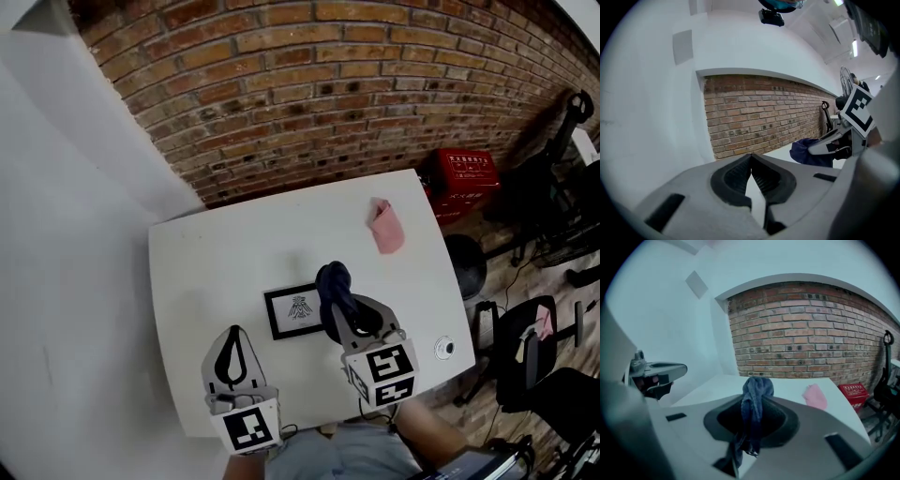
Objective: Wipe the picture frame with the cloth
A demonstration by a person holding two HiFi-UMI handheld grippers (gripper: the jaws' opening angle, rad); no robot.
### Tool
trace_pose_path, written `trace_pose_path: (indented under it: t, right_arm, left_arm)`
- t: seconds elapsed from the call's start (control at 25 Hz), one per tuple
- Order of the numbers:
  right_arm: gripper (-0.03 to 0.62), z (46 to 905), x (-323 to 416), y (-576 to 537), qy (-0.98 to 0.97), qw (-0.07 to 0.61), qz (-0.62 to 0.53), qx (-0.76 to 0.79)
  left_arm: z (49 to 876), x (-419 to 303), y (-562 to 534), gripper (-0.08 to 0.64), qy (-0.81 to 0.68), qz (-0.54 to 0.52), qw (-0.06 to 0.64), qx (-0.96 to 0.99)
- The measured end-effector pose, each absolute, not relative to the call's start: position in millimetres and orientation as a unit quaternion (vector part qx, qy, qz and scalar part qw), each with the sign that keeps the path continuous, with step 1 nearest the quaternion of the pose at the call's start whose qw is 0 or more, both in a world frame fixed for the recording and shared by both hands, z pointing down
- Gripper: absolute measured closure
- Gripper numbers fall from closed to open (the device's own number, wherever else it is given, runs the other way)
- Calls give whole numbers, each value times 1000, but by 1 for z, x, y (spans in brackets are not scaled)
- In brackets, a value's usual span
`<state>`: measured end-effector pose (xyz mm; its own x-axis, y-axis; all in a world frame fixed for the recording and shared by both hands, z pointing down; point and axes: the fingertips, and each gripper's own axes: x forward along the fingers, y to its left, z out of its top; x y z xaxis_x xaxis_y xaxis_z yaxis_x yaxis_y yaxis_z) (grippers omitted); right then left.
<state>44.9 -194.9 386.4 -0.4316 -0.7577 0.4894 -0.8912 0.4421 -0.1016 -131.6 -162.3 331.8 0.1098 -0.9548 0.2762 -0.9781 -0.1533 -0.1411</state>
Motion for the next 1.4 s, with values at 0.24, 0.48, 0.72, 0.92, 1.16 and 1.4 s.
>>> trace_pose_path:
  t: [0.24,0.48,0.72,0.92,1.16,1.4]
  right_arm:
    - [515,371,5,-201,-846,186,158,474]
    - [515,375,-36,-202,-860,189,158,446]
    - [515,397,-68,-202,-866,201,173,423]
    - [515,422,-86,-200,-868,215,192,405]
    - [515,454,-94,-197,-863,233,211,395]
    - [515,479,-93,-198,-855,254,227,391]
  left_arm:
    - [319,-162,-158,551,-669,142,31,729]
    - [325,-192,-153,551,-682,145,39,715]
    - [345,-216,-150,551,-689,160,61,704]
    - [370,-229,-146,551,-692,177,85,695]
    - [397,-239,-142,551,-690,195,101,690]
    - [416,-246,-139,551,-687,212,99,688]
